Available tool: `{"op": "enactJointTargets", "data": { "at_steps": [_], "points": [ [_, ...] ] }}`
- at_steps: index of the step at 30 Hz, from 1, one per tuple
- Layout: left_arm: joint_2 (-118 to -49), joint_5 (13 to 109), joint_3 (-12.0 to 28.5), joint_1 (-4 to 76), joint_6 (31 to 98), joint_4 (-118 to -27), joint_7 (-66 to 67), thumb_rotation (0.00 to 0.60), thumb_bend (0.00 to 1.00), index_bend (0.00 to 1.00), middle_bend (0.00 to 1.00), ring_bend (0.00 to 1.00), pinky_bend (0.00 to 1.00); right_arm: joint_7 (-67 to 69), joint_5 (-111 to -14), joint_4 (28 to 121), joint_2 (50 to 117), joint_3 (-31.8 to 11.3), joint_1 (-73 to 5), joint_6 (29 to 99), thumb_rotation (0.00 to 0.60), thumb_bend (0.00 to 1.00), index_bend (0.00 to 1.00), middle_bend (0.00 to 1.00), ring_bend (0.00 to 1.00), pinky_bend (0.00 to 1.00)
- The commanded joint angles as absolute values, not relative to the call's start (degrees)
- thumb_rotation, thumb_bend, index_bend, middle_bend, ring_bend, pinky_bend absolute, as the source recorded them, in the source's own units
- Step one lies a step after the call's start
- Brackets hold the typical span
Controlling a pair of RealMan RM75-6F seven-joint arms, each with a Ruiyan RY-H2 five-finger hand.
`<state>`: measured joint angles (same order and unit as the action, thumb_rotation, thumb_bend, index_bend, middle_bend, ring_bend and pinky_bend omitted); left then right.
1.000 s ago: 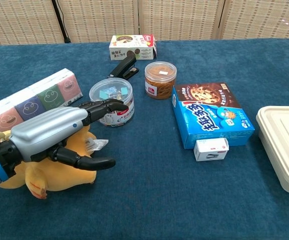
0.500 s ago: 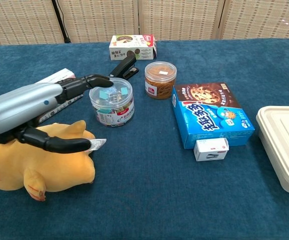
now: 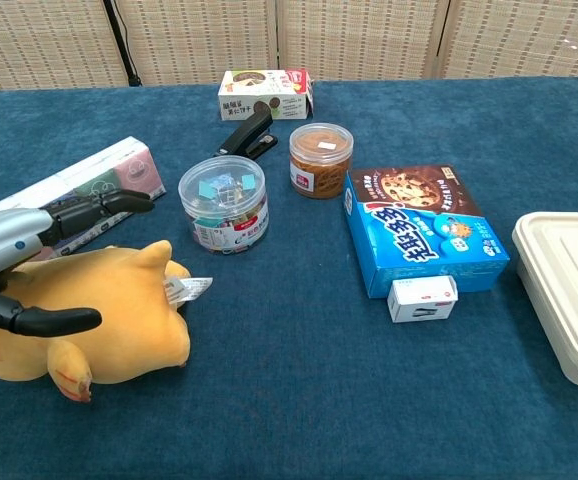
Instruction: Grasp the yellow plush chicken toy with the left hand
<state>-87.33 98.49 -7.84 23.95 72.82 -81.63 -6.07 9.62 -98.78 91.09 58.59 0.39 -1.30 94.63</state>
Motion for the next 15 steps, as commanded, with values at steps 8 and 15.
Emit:
{"op": "enactJointTargets", "data": {
  "at_steps": [8,15],
  "points": [
    [-94.32,96.72,-6.42,25.23,67.96,-77.57,-3.33,0.099,0.00,0.00,0.00,0.00,0.00,9.84,-98.88,90.95,58.60,0.42,-1.39,94.52,0.600,0.00,0.00,0.00,0.00,0.00],
    [-96.44,95.06,-4.78,26.89,64.57,-79.91,2.54,0.100,0.00,0.00,0.00,0.00,0.00,9.49,-98.73,90.78,58.80,0.28,-1.38,94.57,0.600,0.00,0.00,0.00,0.00,0.00]
  ]
}}
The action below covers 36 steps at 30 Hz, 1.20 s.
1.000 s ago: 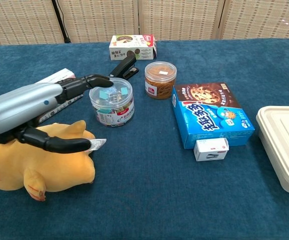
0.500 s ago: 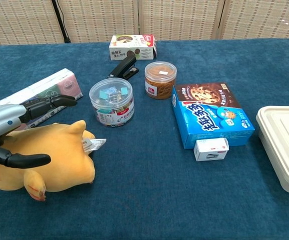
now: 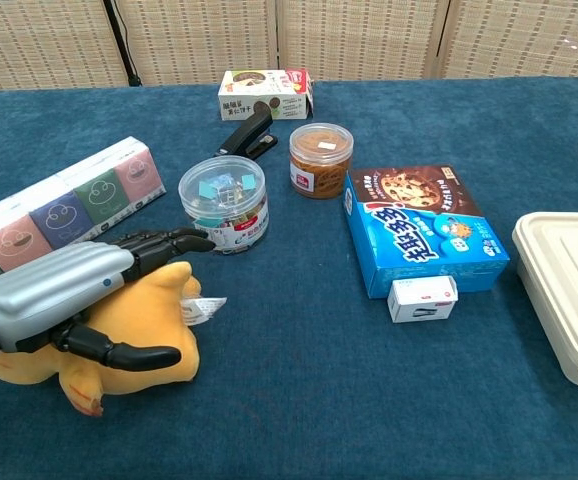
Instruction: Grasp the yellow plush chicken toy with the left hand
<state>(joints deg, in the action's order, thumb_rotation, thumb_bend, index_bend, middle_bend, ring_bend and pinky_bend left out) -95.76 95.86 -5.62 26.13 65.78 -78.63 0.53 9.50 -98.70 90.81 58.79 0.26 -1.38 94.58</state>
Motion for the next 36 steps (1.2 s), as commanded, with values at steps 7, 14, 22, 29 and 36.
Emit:
{"op": "enactJointTargets", "data": {
  "at_steps": [7,14,22,29,36],
  "points": [
    [-96.74,94.08,-3.19,28.26,63.23,-83.61,6.70,0.099,0.00,0.00,0.00,0.00,0.00,9.17,-99.14,90.89,58.92,0.53,-1.44,94.38,0.600,0.00,0.00,0.00,0.00,0.00],
    [-97.31,92.55,-1.95,29.56,61.43,-85.86,9.48,0.100,0.00,0.00,0.00,0.00,0.00,9.13,-98.98,90.96,58.89,0.47,-1.41,94.43,0.600,0.00,0.00,0.00,0.00,0.00],
    [-96.83,92.42,-0.52,31.15,61.09,-90.04,12.13,0.100,0.00,0.00,0.00,0.00,0.00,8.96,-99.16,90.95,58.92,0.60,-1.46,94.32,0.600,0.00,0.00,0.00,0.00,0.00],
    [-92.17,94.85,-1.23,31.06,63.93,-94.11,8.67,0.100,0.00,0.00,0.00,0.00,0.00,9.16,-99.38,90.95,58.74,0.61,-1.25,94.90,0.600,0.00,0.00,0.00,0.00,0.00],
    [-80.89,99.55,-2.31,29.10,71.78,-99.74,3.36,0.097,0.00,0.00,0.00,0.00,0.00,9.63,-99.41,91.18,58.38,0.49,-0.96,95.69,0.600,0.00,0.00,0.00,0.00,0.00]
  ]
}}
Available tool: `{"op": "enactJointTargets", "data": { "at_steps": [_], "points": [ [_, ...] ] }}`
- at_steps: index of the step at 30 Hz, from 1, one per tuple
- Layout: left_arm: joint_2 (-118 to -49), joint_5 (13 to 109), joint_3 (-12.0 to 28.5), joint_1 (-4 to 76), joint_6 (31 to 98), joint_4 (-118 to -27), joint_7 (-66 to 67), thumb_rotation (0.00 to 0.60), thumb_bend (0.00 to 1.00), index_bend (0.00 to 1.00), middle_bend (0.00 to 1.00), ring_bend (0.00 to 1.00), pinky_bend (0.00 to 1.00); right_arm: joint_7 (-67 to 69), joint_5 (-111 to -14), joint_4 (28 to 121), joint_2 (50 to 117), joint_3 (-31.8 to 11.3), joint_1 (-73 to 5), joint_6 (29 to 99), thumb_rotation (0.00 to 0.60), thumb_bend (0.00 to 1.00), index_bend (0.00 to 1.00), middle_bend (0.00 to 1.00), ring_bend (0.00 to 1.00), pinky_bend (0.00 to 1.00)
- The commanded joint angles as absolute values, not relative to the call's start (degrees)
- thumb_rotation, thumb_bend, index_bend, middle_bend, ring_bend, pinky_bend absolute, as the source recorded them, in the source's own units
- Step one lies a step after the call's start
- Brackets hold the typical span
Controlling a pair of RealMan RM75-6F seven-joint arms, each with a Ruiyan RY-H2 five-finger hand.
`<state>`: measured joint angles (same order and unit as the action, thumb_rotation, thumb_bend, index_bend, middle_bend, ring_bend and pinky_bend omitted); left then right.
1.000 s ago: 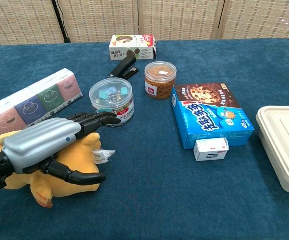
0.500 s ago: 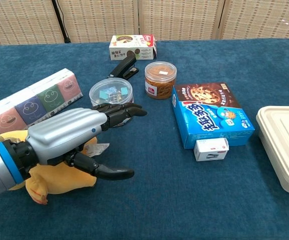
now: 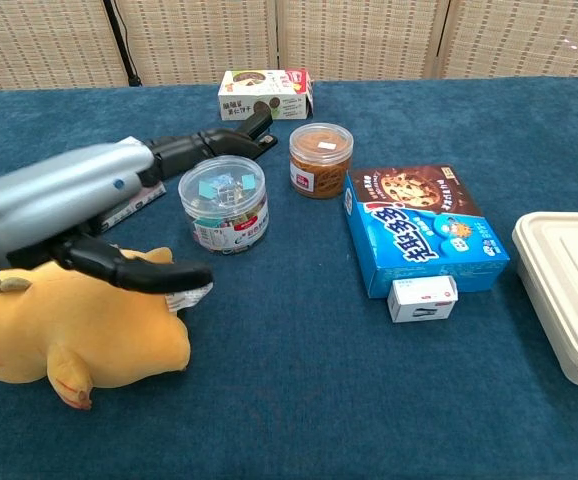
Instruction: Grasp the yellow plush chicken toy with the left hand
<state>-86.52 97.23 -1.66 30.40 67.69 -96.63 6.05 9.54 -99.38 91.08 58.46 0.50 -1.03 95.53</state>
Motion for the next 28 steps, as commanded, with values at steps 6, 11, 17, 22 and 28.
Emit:
{"op": "enactJointTargets", "data": {
  "at_steps": [6,11,17,22,28],
  "points": [
    [-70.62,99.49,-3.26,24.25,79.40,-101.94,4.52,0.139,0.00,0.00,0.00,0.00,0.00,10.04,-99.62,91.39,58.06,0.42,-0.64,96.54,0.600,0.00,0.00,0.00,0.00,0.00],
    [-64.12,95.39,-5.31,18.56,83.65,-101.65,3.56,0.304,0.00,0.00,0.00,0.00,0.00,10.28,-99.89,91.66,57.76,0.24,-0.35,97.49,0.600,0.00,0.00,0.00,0.00,0.00],
    [-62.45,91.65,-7.14,12.29,87.67,-96.58,-1.69,0.533,0.00,0.00,0.00,0.00,0.00,10.95,-101.32,92.37,57.12,0.41,0.18,99.28,0.600,0.00,0.00,0.00,0.00,0.00],
    [-63.37,89.72,-6.93,8.88,89.68,-92.91,-2.76,0.600,0.00,0.00,0.00,0.00,0.00,11.56,-102.24,92.16,56.80,0.75,0.75,100.53,0.600,0.00,0.00,0.00,0.00,0.00],
    [-65.00,89.49,-5.84,8.02,89.24,-90.43,-4.54,0.600,0.00,0.00,0.00,0.00,0.00,11.49,-102.09,92.03,56.83,0.67,0.84,100.53,0.600,0.00,0.00,0.00,0.00,0.00]
  ]
}}
